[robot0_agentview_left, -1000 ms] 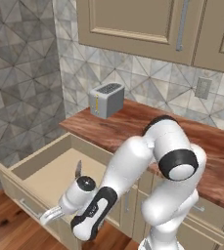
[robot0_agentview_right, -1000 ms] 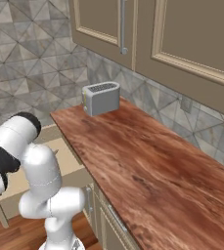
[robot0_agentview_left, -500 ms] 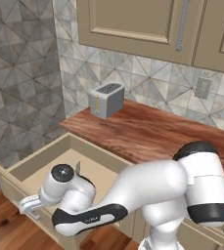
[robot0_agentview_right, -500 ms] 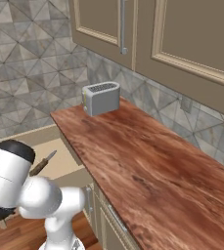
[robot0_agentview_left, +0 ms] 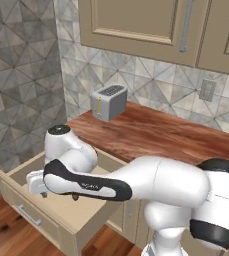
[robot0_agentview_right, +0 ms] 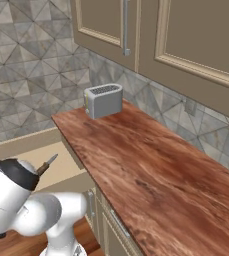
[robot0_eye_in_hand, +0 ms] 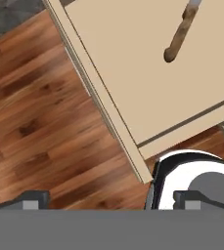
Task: Pick up the knife from the drawer and place it on the cutting board. Then place the meat from the plate to the cutting board.
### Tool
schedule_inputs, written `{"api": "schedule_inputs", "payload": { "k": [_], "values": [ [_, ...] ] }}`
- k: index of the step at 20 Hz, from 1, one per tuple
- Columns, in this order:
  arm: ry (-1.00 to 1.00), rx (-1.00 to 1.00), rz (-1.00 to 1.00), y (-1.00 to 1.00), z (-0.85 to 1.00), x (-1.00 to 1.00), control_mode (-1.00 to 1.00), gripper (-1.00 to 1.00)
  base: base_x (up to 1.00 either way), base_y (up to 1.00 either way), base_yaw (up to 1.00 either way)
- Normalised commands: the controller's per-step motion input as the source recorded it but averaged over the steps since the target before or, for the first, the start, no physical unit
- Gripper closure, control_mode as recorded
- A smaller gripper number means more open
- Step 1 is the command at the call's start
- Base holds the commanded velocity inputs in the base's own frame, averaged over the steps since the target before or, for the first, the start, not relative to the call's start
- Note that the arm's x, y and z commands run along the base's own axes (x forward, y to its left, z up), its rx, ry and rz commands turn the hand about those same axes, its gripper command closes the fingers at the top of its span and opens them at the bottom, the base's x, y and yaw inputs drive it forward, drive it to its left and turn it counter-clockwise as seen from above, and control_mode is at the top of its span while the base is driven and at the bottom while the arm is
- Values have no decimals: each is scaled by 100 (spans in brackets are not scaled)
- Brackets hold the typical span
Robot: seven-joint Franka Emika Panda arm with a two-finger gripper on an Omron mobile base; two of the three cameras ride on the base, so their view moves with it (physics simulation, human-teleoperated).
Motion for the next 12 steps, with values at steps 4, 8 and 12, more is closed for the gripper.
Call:
{"api": "schedule_inputs", "payload": {
  "k": [4,8,12],
  "values": [
    [16,3,0,-100,1,11,-100,-100,0,0,0],
    [4,3,0,-95,-3,0,-100,-100,0,0,0],
    [0,0,0,-11,-5,0,-100,-100,0,0,0]
  ]
}}
